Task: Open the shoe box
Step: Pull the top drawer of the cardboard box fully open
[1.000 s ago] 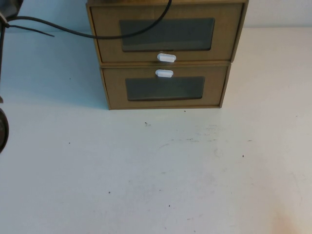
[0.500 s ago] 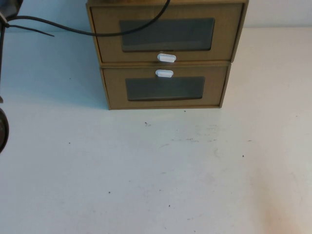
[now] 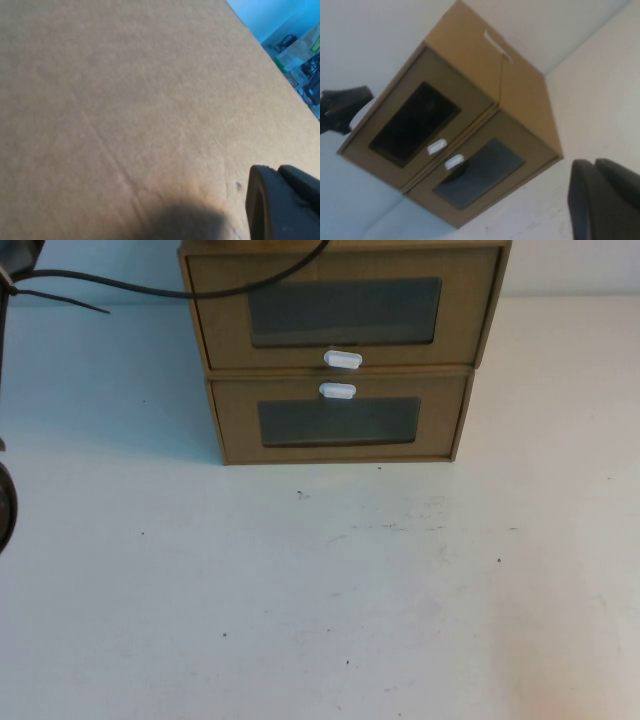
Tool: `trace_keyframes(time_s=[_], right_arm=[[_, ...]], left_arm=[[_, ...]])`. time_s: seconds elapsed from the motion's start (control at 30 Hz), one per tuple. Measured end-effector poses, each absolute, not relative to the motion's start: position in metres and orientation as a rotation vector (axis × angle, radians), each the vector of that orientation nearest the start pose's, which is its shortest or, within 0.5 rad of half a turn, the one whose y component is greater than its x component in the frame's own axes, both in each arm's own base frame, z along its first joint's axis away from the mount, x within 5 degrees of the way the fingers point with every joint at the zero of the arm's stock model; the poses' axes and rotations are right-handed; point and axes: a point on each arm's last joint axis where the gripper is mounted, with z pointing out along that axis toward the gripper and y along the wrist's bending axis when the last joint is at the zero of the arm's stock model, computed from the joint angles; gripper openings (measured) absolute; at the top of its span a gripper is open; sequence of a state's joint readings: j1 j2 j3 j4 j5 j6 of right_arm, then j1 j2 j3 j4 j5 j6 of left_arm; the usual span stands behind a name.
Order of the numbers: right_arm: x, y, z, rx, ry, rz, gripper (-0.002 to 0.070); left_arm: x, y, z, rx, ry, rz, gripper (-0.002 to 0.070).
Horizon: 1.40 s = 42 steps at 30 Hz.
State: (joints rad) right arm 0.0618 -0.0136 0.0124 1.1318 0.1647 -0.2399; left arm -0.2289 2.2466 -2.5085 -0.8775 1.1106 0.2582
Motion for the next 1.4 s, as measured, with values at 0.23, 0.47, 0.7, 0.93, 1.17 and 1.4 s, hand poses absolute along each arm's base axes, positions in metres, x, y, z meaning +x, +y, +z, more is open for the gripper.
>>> trace_keyframes(time_s=[0.23, 0.47, 0.7, 0.93, 1.17, 1.4], right_arm=[[0.062, 0.032, 0.262, 0.296, 1.711, 0.829, -0.0014], [0.108, 0.046, 0.316, -0.038, 2.078, 0.675, -0.0014], [0.155, 0.061, 0.332, -0.278, 2.211, 0.646, -0.0013], [0.176, 0.121, 0.329, -0.772, 2.225, 0.468, -0.0014], [0.198, 0.174, 0.314, -1.116, 1.975, 0.026, -0.0013], [0.216, 0.209, 0.296, -1.305, 1.644, -0.371, -0.0014]], left_arm=[[0.463, -0.172, 0.391, 0.442, 2.101, -1.09, -0.0004], [0.464, -0.168, 0.391, 0.439, 2.109, -1.091, -0.0004], [0.463, -0.168, 0.391, 0.437, 2.11, -1.094, -0.0004], [0.463, -0.168, 0.391, 0.436, 2.115, -1.098, -0.0004], [0.463, -0.168, 0.391, 0.432, 2.121, -1.103, -0.0004], [0.463, -0.168, 0.391, 0.425, 2.126, -1.107, -0.0004]])
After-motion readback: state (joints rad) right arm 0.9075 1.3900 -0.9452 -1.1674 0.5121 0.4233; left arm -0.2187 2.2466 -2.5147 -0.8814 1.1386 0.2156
